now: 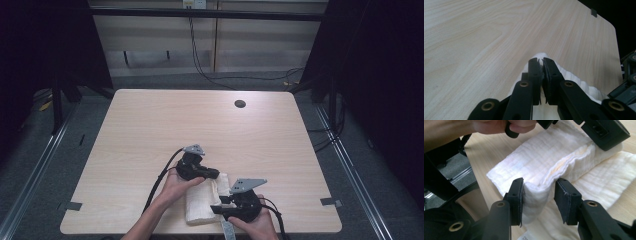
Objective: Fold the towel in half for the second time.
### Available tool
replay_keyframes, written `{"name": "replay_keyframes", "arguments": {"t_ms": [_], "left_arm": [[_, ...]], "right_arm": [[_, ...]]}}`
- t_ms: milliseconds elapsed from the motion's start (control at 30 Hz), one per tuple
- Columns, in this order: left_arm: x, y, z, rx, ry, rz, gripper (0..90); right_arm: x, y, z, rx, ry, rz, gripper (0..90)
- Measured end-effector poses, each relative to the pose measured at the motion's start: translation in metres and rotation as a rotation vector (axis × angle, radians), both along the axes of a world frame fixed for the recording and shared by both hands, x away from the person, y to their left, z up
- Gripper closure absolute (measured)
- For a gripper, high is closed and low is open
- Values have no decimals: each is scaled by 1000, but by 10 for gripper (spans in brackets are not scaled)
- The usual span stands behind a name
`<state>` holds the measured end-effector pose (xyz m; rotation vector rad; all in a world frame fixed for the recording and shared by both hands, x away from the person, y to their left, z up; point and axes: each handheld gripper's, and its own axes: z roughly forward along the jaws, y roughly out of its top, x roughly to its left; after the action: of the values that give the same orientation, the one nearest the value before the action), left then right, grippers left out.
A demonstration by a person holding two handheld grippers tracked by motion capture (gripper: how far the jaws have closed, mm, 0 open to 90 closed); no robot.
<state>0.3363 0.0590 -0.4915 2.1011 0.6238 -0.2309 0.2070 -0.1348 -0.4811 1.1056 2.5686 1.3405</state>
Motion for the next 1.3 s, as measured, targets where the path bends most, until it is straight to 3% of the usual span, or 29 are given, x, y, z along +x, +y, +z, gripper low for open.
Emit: {"name": "replay_keyframes", "arguments": {"t_ms": [167,267,333,400,600,667,1033,1267,1300], "left_arm": [[0,-6,-1,1,15,6,791],[0,-7,4,6,-7,-4,736],[2,-7,7,-13,0,18,673],[2,-7,10,7,-11,30,591],[-3,2,23,-14,-47,39,415],[-3,7,28,-18,-57,54,395],[-12,40,42,50,-103,87,320],[-21,75,44,85,-103,128,315],[-23,81,44,90,-89,141,314]], "right_arm": [[2,-6,1,-28,-11,-24,607],[1,-10,1,-37,-16,-32,605],[2,-14,0,-45,-9,-34,609],[4,-16,-1,-64,-8,-51,613],[8,-29,7,-62,-37,-96,566],[9,-35,10,-54,-33,-106,549],[7,-66,23,-24,-88,-164,528],[7,-88,22,-3,-85,-226,525],[7,-91,22,0,-88,-232,522]]}}
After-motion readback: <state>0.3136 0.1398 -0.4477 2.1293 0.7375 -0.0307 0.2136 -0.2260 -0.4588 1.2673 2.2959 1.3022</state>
